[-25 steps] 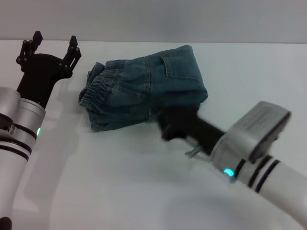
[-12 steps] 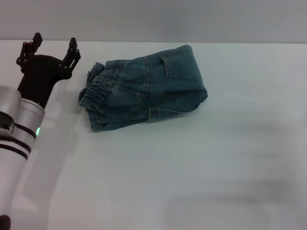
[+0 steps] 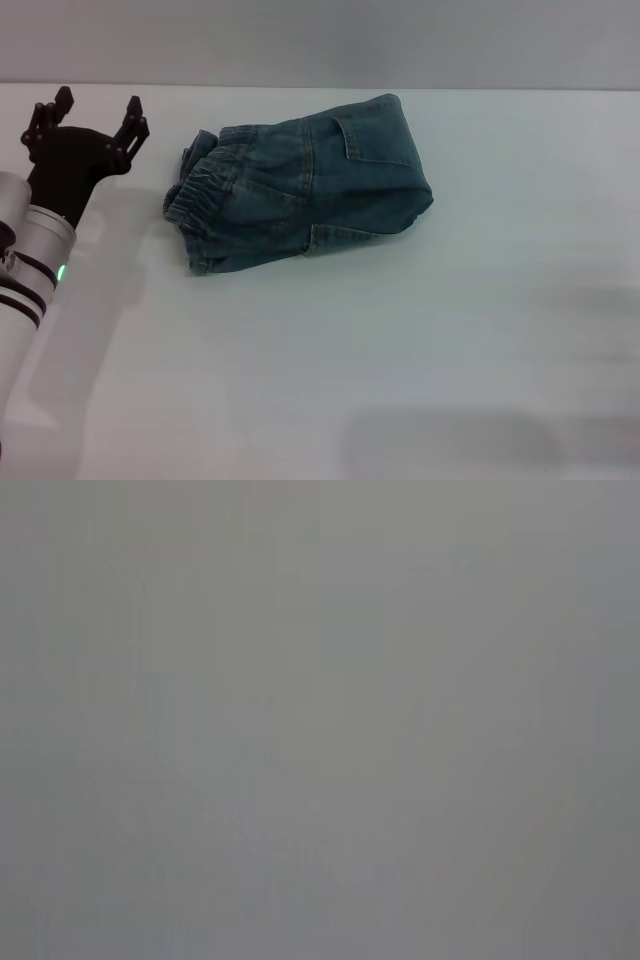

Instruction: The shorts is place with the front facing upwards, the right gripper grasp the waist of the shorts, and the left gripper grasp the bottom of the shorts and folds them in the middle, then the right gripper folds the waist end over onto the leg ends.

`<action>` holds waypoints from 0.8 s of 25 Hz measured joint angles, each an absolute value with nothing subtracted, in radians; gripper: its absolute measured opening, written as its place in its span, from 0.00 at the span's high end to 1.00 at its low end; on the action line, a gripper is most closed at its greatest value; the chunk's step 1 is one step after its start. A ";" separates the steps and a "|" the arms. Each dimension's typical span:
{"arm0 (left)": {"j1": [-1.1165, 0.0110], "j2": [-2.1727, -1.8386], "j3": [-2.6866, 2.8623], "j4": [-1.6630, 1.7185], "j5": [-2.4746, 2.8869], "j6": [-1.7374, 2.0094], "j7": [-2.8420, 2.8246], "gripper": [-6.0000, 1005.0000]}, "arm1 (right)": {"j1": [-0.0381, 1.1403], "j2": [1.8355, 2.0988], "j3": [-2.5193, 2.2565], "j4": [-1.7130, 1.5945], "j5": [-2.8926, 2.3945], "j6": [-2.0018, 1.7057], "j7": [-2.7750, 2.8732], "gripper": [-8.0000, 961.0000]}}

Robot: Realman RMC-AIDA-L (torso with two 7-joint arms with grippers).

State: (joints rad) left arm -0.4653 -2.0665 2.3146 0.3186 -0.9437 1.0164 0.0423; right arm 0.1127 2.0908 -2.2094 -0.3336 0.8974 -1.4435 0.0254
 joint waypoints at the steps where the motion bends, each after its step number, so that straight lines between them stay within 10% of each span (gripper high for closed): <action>1: -0.466 -2.067 2.315 0.315 -0.944 1.015 0.042 0.17 | 0.114 2.091 -2.210 -0.332 0.898 -1.443 0.037 0.61; 20: -0.444 -2.070 2.299 0.311 -0.951 1.019 0.041 0.17 | 0.127 2.090 -2.212 -0.324 0.895 -1.442 0.047 0.17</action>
